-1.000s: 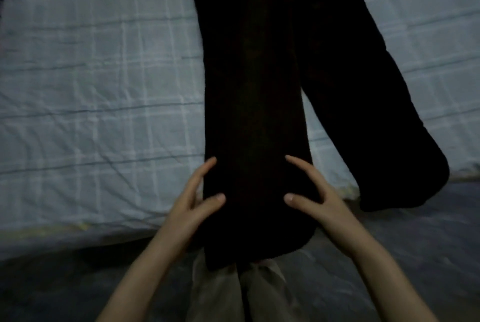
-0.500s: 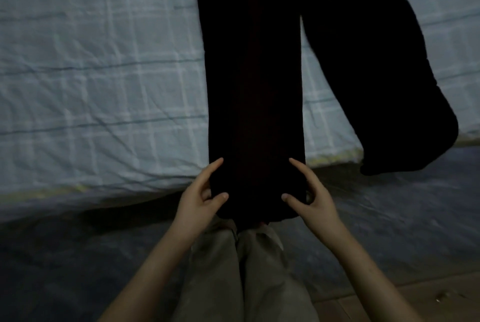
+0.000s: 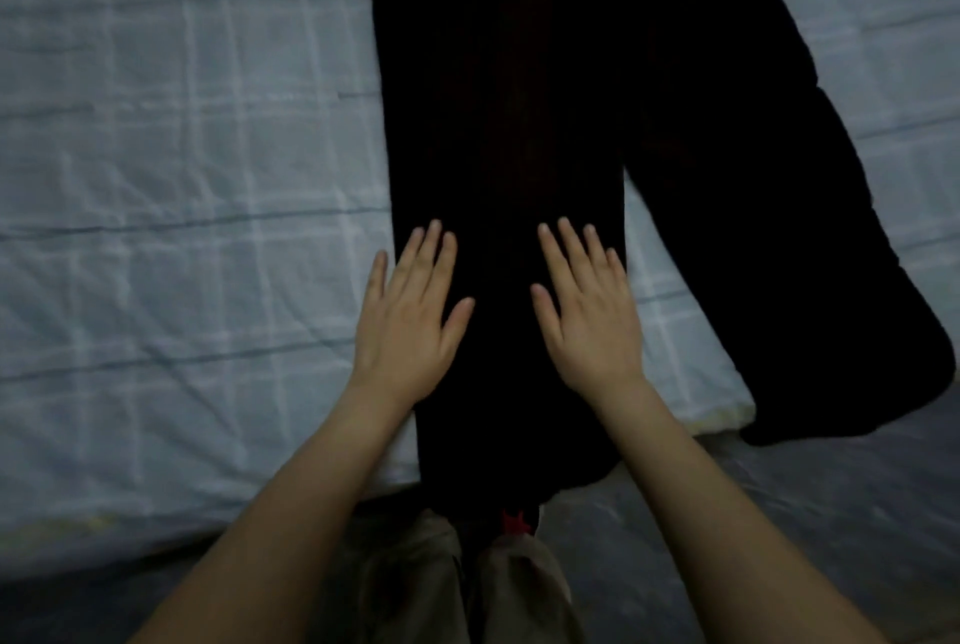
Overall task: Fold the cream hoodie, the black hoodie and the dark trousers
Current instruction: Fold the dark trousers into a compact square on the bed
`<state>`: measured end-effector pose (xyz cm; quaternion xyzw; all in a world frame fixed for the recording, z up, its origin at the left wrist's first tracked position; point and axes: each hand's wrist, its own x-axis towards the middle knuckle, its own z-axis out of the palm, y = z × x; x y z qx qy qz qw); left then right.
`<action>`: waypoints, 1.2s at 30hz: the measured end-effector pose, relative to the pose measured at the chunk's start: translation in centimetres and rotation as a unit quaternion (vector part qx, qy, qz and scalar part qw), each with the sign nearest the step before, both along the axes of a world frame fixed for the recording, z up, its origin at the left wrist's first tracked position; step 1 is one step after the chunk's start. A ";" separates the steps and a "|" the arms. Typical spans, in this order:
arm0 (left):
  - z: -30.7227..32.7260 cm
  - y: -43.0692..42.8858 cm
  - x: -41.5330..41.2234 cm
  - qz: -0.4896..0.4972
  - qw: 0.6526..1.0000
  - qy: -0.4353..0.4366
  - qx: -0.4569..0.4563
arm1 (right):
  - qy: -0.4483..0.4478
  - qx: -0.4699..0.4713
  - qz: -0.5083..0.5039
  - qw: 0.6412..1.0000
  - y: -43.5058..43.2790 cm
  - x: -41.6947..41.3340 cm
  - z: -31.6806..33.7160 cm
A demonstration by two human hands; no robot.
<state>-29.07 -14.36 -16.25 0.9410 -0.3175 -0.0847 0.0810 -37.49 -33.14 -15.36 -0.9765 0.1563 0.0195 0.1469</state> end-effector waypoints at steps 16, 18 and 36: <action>-0.9 -5.3 12.9 -0.016 0.998 -0.044 -0.038 | -0.007 -0.020 -0.033 0.999 -4.2 11.4 -0.9; -0.1 -5.6 12.9 -0.019 0.999 -0.024 -0.039 | 0.000 -0.023 -0.029 0.999 -4.1 11.9 -0.5; 3.2 -0.8 20.1 0.073 0.902 0.298 -0.302 | 0.126 0.120 0.026 0.984 9.7 9.1 5.2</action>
